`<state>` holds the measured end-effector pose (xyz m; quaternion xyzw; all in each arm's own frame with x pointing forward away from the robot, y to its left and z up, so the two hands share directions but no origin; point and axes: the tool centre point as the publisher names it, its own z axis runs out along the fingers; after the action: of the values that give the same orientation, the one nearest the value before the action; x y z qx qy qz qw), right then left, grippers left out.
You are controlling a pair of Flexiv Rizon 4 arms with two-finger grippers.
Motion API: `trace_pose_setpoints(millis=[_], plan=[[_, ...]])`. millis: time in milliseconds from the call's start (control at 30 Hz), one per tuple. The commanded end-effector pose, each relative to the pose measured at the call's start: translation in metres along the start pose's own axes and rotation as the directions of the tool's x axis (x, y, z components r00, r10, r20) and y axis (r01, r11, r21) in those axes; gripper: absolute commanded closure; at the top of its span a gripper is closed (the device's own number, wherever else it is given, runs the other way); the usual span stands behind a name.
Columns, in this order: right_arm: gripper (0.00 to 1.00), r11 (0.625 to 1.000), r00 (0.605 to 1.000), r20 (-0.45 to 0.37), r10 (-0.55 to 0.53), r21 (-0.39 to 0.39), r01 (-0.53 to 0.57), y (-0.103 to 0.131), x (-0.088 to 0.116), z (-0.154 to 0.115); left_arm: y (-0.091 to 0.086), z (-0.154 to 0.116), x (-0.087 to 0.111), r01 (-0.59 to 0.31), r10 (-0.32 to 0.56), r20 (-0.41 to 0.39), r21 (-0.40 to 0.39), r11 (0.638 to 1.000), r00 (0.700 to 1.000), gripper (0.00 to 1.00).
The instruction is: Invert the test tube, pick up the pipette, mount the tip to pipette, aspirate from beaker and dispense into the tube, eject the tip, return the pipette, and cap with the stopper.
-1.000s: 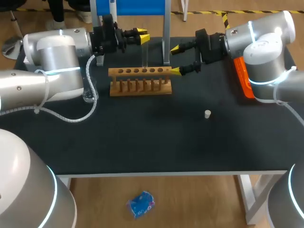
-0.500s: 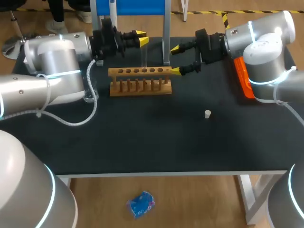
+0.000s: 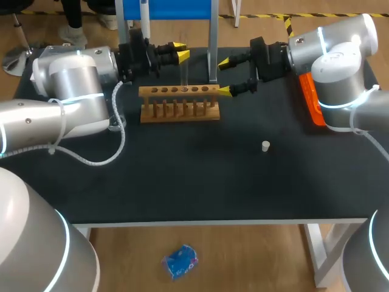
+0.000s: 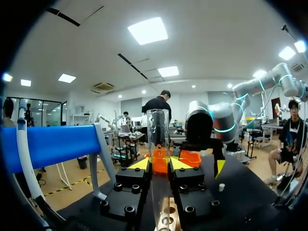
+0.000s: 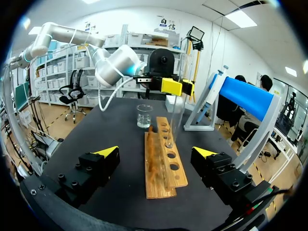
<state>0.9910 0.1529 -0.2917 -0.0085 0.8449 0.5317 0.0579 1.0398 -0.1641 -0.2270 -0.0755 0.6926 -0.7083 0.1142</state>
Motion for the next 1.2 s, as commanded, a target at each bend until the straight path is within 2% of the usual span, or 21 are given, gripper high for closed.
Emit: trace_pose_setpoints(millis=[33, 567, 867, 1200], plan=[[0.00, 1.000, 1.000, 0.000, -0.001, -0.001, 0.001, -0.001, 0.000, 0.000, 0.001, -0.001, 0.003, 0.001, -0.001, 0.000, 0.004, 1.000, 1.000, 1.00], [0.00, 1.000, 1.000, 0.000, -0.001, -0.001, 0.001, -0.001, 0.000, 0.000, 0.010, -0.003, 0.020, -0.001, 0.000, 0.019, 0.015, 1.000, 1.000, 1.00], [0.00, 1.000, 1.000, 0.000, -0.001, -0.001, 0.001, -0.001, 0.000, 0.000, 0.011, -0.004, 0.014, -0.080, 0.078, 0.051, 0.049, 0.996, 0.996, 1.00], [0.00, 1.000, 1.000, 0.000, -0.001, -0.001, 0.001, -0.001, 0.000, 0.000, 0.017, -0.003, 0.010, -0.091, 0.088, 0.049, 0.057, 0.994, 0.995, 1.00]])
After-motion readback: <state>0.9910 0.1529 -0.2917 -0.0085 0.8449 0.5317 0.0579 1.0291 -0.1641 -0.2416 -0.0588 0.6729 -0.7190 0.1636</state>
